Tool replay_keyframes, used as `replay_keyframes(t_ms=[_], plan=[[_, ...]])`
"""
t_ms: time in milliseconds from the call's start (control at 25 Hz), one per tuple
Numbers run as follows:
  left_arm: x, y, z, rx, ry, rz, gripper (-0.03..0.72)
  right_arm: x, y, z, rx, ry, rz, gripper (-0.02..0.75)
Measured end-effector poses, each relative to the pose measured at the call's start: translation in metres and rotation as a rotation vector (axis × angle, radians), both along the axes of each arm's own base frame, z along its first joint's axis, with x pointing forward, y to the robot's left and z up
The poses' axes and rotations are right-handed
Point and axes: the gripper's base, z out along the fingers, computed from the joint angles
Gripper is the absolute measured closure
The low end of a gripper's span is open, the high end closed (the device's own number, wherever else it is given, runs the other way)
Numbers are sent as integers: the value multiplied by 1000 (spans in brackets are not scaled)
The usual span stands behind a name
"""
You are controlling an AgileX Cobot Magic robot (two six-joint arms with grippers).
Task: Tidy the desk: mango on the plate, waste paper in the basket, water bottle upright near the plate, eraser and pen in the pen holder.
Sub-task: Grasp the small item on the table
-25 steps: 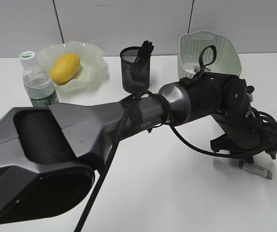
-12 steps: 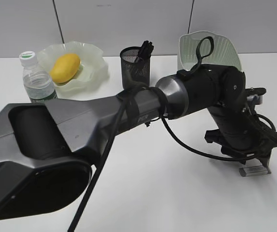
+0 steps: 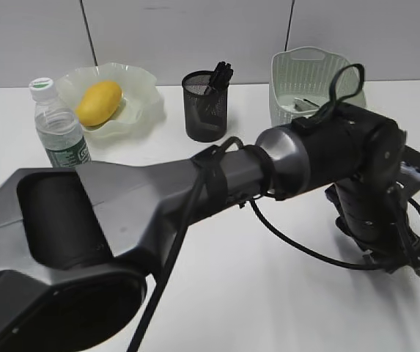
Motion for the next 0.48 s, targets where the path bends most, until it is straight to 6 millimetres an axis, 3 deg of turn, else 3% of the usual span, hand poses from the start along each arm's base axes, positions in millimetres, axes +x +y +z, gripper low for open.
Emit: replay_keyframes(t_ms=[160,480], plan=[[-10,-9,1,-13,-96,-89,323,0,0,0,0,0,0,248],[-5,-8,1,5,-156,-119,323,0,0,0,1,0,0,248]])
